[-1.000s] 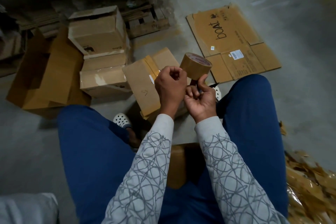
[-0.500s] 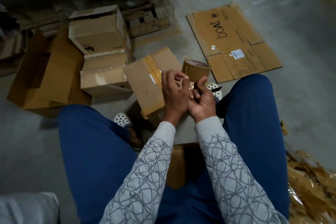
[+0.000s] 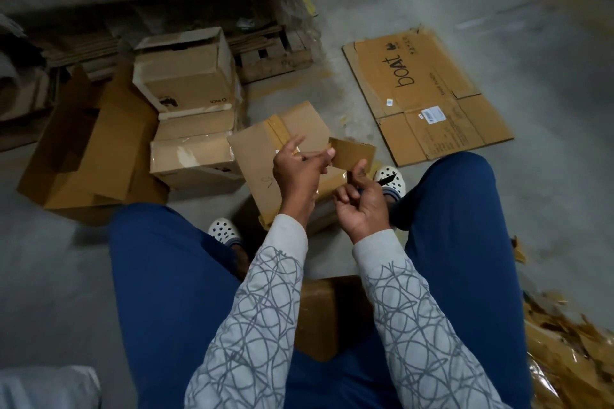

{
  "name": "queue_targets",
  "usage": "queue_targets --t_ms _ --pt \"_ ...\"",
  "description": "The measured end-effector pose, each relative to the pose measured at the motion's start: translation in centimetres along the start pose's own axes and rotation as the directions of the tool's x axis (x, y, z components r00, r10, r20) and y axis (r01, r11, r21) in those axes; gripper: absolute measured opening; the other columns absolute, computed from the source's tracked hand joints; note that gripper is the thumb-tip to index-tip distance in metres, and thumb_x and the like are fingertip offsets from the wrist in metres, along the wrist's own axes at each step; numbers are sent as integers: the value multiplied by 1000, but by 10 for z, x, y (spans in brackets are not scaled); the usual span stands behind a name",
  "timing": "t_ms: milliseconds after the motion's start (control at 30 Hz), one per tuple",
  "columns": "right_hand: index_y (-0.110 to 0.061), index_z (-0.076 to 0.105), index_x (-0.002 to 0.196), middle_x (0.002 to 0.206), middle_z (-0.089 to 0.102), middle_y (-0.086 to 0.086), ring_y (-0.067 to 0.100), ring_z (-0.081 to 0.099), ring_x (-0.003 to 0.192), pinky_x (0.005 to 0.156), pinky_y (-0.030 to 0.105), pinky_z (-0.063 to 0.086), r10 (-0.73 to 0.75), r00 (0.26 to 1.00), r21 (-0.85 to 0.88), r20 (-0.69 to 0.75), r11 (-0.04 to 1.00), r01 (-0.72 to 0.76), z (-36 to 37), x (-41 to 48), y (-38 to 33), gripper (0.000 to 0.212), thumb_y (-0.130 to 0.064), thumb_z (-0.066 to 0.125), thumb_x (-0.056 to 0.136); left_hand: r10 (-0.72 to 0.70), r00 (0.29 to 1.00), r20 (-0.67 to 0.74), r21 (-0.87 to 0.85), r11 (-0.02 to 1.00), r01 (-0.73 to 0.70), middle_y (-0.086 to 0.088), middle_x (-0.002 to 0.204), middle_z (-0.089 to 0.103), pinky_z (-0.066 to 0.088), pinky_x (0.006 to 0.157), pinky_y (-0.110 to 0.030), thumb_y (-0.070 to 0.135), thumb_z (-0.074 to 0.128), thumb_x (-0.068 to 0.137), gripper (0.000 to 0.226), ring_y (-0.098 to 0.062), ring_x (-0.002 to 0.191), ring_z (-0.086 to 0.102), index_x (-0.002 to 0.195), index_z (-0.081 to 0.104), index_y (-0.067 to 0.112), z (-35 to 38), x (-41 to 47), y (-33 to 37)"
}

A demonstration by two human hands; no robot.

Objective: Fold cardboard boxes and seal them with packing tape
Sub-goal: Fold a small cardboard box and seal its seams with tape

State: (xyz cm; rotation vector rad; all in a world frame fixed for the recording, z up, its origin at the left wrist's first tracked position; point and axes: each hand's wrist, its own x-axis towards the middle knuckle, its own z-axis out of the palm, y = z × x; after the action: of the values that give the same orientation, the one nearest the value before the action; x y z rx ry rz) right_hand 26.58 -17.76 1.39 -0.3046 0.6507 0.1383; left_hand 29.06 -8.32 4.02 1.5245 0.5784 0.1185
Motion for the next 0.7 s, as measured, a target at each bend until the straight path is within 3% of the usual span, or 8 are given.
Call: queue_targets --t_ms 100,233,467,700 --pt "-18 55 87 51 43 -11 3 27 33 37 15 24 -31 999 -34 13 999 31 0 0 1 16 -17 58 103 -76 997 24 1 997 76 5 74 77 60 70 -30 13 88 76 36 -12 65 68 109 77 6 0 2 -1" --pt "-18 53 88 56 47 -9 4 27 35 37 16 24 -50 999 -96 2 994 50 -3 1 7 15 -14 61 100 -119 987 -104 -90 990 110 -2 82 78 55 65 -23 6 84 79 13 -11 73 69 92 80 7 3 2 -4" --pt "-15 54 87 54 41 -5 4 28 36 35 18 24 -70 991 -169 -112 984 50 -4 4 22 16 -12 67 96 5 975 -222 -77 997 -23 2 86 77 61 85 -35 4 78 84 16 -15 87 73 83 76 20 5 -2 -21" --pt "-14 54 92 51 46 -7 3 29 34 33 15 24 -40 996 -109 -83 994 31 -9 11 18 11 -14 64 98 84 978 -190 -106 989 -105 -4 92 76 58 81 -26 3 78 84 15 -13 88 71 87 76 17 2 -15 -31"
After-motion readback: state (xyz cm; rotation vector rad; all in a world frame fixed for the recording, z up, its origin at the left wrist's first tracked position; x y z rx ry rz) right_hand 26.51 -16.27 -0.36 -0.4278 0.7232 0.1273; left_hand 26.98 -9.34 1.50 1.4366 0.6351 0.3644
